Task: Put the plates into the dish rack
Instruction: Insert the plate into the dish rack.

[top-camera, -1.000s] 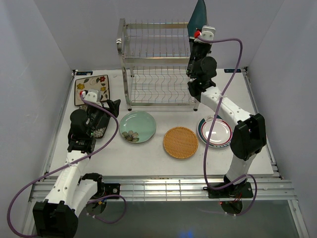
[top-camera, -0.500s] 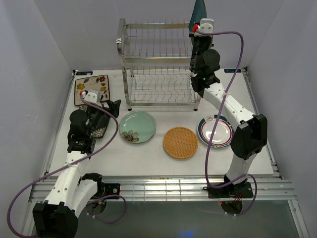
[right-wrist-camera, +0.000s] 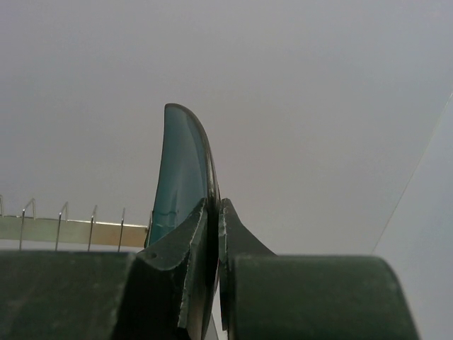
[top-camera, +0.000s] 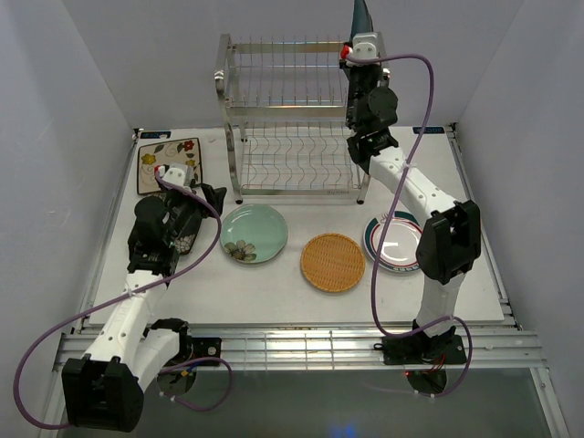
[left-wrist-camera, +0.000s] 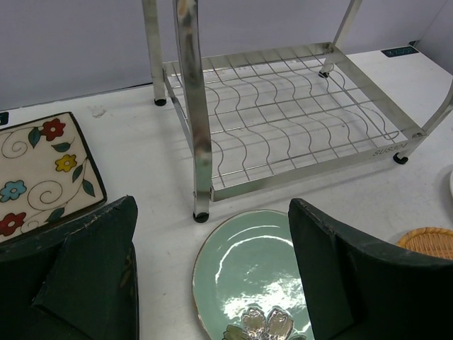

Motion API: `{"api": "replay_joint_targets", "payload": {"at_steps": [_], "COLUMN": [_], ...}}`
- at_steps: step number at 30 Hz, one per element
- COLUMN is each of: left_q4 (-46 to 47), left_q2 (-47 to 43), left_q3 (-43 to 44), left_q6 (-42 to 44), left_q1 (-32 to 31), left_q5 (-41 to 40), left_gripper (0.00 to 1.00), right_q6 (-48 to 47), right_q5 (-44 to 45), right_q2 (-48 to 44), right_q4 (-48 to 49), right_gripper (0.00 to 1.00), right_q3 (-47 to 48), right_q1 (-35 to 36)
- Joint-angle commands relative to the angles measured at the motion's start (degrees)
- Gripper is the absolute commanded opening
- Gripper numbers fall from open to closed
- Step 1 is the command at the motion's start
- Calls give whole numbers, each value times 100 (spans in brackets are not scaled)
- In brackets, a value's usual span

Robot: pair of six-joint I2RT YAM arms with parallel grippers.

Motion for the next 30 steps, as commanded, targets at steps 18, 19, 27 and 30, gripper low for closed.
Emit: {"api": "replay_joint_targets", "payload": {"at_steps": [18,19,27,30], "left_q4": [-49,-49,-49,-49], "left_q2": [64,55,-33,-59], "left_q3": [193,184,175,158], "left_q6": [-38,-38,-47,-47], "left_q1": [18,18,18,18], "left_q5": [174,174,183,183], "left_gripper": [98,98,98,98], "right_q6": [-220,-220,-114,-105], "right_q5": [24,51,33,51], "right_q2": [-73,-117,-267,-293], "right_q4": [1204,1169,932,958], "right_gripper": [8,8,25,36], "right_q3": [156,147,77,33], "right_q1": [-71,-71,-71,-71]}}
